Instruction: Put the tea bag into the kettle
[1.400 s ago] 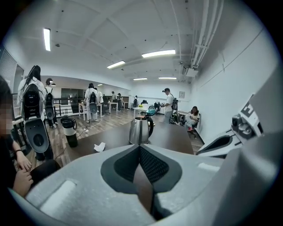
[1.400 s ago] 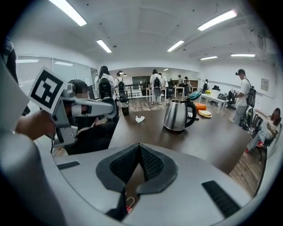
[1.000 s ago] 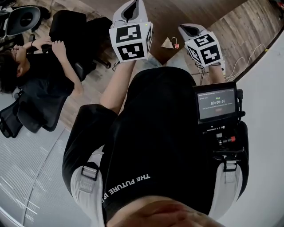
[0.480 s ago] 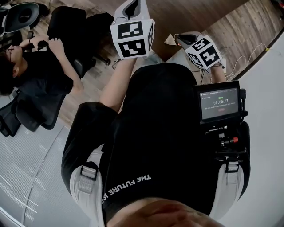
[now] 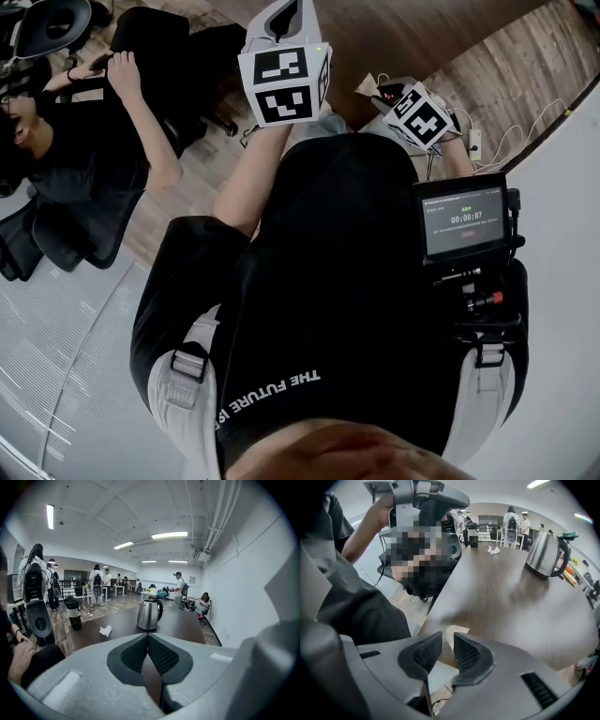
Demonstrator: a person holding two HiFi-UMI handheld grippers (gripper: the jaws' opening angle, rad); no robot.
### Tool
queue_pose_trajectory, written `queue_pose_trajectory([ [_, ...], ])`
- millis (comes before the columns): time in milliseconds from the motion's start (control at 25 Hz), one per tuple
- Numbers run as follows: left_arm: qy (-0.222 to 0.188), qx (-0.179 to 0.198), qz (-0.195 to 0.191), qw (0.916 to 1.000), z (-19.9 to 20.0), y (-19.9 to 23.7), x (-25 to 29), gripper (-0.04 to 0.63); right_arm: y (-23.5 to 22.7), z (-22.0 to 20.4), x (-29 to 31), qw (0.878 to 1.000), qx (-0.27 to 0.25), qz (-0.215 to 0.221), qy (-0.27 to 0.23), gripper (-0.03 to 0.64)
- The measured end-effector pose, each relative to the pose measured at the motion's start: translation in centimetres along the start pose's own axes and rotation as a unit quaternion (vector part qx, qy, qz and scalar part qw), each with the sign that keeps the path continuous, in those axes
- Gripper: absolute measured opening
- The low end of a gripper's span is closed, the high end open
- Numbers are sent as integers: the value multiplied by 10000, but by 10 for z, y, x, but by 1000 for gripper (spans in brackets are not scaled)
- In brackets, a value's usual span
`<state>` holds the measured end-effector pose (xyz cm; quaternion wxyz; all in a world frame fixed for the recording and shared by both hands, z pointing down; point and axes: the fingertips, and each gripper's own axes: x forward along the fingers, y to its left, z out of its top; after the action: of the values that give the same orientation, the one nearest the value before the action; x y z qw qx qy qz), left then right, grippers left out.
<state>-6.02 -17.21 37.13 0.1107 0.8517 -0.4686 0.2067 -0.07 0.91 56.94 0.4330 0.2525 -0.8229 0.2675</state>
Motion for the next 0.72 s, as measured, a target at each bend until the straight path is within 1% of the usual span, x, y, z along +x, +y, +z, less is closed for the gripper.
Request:
queue_pose_trajectory([
  [440, 34, -44, 38, 10000, -4, -1, -2, 5, -2, -10, 11, 9995, -103, -185, 238, 77],
  [720, 25, -53, 23, 10000, -3, 0, -2, 5, -3, -16, 15, 9990, -103, -162, 392, 74],
])
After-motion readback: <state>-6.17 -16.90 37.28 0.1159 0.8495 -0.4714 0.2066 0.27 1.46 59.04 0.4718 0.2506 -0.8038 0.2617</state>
